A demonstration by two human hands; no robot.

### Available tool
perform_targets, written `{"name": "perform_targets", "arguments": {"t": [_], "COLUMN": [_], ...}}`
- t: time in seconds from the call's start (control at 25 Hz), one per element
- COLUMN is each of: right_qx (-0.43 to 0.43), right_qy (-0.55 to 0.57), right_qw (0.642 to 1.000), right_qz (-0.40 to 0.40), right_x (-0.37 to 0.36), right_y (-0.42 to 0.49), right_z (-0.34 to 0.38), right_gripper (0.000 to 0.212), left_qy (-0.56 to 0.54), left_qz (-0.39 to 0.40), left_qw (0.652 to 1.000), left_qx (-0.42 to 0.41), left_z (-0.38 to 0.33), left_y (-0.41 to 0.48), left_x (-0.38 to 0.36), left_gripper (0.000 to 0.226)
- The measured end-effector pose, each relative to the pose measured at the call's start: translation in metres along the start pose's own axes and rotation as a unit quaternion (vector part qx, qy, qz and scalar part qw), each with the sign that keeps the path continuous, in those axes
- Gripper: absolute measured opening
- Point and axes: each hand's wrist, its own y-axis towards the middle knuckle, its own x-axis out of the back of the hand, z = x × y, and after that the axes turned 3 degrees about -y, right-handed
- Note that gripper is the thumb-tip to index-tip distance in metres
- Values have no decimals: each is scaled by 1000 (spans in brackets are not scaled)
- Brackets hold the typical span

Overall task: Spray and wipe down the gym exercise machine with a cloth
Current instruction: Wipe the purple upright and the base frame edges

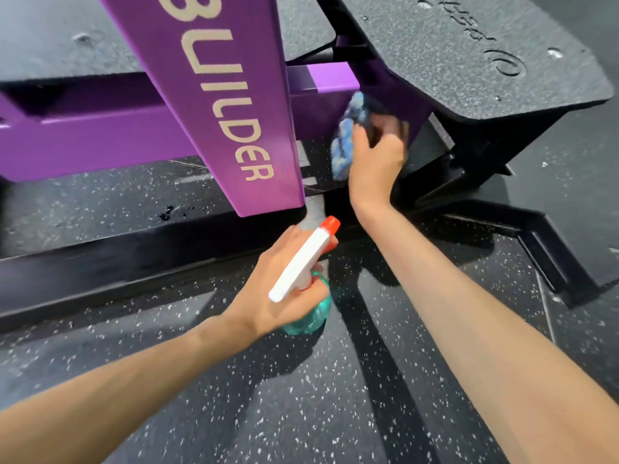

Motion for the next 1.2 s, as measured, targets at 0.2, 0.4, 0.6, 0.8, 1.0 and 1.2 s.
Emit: {"name": "perform_targets", "arguments": {"t": [0.2,0.4,0.6,0.8,1.0,1.2], "right_qx": [-164,96,225,280,303,183], "right_qy": [-9,-27,-98,-275,-181,-21], "right_qw": [983,994,967,914,925,961], "right_qz": [-81,54,62,104,137,205], "right_x": [3,2,-10,0,-23,6], "right_y": [31,-3,2,30,-15,-14], "right_z": [-2,6,26,15,26,6], "right_gripper": [25,24,46,68,46,57], "left_qy": [93,49,78,80,63,61], "left_qz": [7,9,-6,-1,-15,-30], "left_qw": [995,998,996,997,998,997], "left_qx": [-31,-27,-39,-20,13,30], "left_z": [2,-2,8,4,7,5], "left_y": [4,-2,-16,-21,-25,-25], "left_x": [-17,-10,15,21,22,16], "left_gripper": [50,45,41,39,43,41]}}
